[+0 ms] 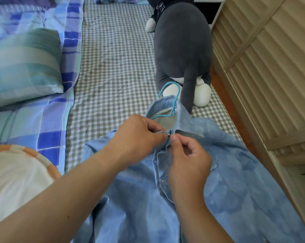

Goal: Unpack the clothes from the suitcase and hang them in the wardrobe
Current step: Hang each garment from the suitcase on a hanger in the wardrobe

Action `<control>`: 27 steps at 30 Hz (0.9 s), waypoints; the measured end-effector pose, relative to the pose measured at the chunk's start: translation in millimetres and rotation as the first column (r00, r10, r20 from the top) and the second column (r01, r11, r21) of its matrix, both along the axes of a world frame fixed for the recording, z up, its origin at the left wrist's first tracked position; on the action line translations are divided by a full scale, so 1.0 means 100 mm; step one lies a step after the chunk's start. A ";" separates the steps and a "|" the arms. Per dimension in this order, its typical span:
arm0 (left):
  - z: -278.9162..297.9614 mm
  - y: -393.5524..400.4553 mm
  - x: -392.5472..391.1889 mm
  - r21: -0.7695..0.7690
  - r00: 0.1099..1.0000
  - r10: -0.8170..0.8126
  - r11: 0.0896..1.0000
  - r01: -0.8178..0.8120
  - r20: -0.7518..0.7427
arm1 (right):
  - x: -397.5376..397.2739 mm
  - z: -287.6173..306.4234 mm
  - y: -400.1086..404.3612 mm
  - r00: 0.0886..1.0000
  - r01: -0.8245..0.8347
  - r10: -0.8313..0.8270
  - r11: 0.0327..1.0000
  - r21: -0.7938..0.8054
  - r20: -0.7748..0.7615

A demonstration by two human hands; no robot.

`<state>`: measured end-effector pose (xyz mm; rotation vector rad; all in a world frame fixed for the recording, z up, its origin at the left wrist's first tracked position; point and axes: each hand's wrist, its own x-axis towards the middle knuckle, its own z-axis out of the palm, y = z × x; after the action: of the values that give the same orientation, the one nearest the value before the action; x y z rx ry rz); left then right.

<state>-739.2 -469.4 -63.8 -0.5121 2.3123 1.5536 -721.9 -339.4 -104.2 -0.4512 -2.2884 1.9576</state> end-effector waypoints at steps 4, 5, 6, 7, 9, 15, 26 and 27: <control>0.00 0.09 0.10 0.035 0.995 0.046 0.998 -0.043 -0.090 | 0.04 0.00 0.01 0.994 -0.076 0.080 0.995 0.059 -0.069; -0.02 0.11 0.12 0.056 0.992 0.060 0.997 -0.055 -0.107 | 0.06 -0.01 0.02 0.991 -0.099 0.105 0.993 0.071 -0.078; -0.05 0.12 0.14 0.077 0.991 0.072 0.995 -0.064 -0.115 | 0.08 -0.02 0.03 0.988 -0.118 0.125 0.989 0.086 -0.085; -0.07 0.14 0.17 0.096 0.990 0.081 0.993 -0.070 -0.118 | 0.10 -0.03 0.05 0.986 -0.135 0.144 0.986 0.103 -0.089; -0.15 0.18 0.21 0.108 0.986 0.094 0.991 -0.079 -0.137 | 0.13 -0.05 0.08 0.982 -0.164 0.173 0.979 0.118 -0.071; -0.38 0.21 0.23 -0.097 0.966 0.053 0.992 -0.080 -0.254 | 0.12 -0.07 0.16 0.960 -0.274 0.280 0.950 0.148 -0.021; -0.65 0.16 0.27 -0.097 0.887 0.035 0.991 -0.090 -0.461 | -0.44 0.38 0.63 0.981 -0.192 0.180 0.904 0.383 0.068; -0.67 0.17 0.29 -0.131 0.872 0.002 0.988 -0.076 -0.489 | -0.61 0.41 0.61 0.989 -0.139 0.145 0.895 0.424 0.018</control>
<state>-710.6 -452.7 -131.1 -0.2096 2.8233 1.6943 -782.8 -278.0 -63.6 -0.2275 -2.7027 1.4308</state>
